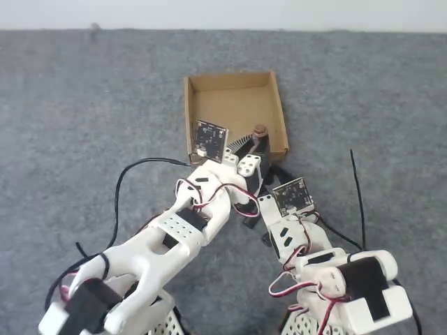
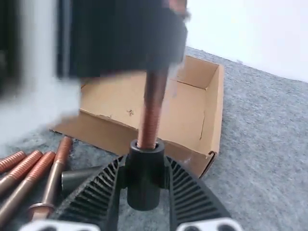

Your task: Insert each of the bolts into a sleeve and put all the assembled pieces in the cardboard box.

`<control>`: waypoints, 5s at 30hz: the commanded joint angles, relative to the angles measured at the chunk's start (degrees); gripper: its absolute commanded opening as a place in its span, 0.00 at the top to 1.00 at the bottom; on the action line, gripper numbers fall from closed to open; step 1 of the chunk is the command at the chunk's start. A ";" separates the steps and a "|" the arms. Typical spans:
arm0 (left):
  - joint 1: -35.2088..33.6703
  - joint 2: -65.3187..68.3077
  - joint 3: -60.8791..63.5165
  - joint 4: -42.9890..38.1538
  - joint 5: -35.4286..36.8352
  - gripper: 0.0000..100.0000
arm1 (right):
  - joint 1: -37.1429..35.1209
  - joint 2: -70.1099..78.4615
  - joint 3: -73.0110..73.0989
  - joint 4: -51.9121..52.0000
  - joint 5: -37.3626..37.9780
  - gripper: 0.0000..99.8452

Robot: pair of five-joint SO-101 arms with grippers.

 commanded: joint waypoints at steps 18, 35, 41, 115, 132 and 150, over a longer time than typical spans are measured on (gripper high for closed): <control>1.49 -0.62 1.36 1.32 -0.53 0.99 | 1.71 -1.19 1.05 -0.31 0.53 0.99; 2.90 -0.44 5.05 5.19 -0.53 0.99 | 2.68 -0.66 1.05 -4.26 0.26 0.99; 2.99 0.00 4.97 5.19 -0.53 0.99 | 2.68 -0.57 1.14 -4.26 0.26 0.99; -36.84 -53.45 22.73 51.52 -14.86 0.99 | 5.05 -0.57 1.14 -4.09 1.05 0.99; -37.19 -53.45 22.81 61.27 -22.95 0.99 | 10.77 -1.27 -1.67 -3.21 4.13 0.99; -35.34 -53.45 22.37 65.76 -23.21 0.99 | 10.86 -30.99 -27.08 66.51 3.60 0.99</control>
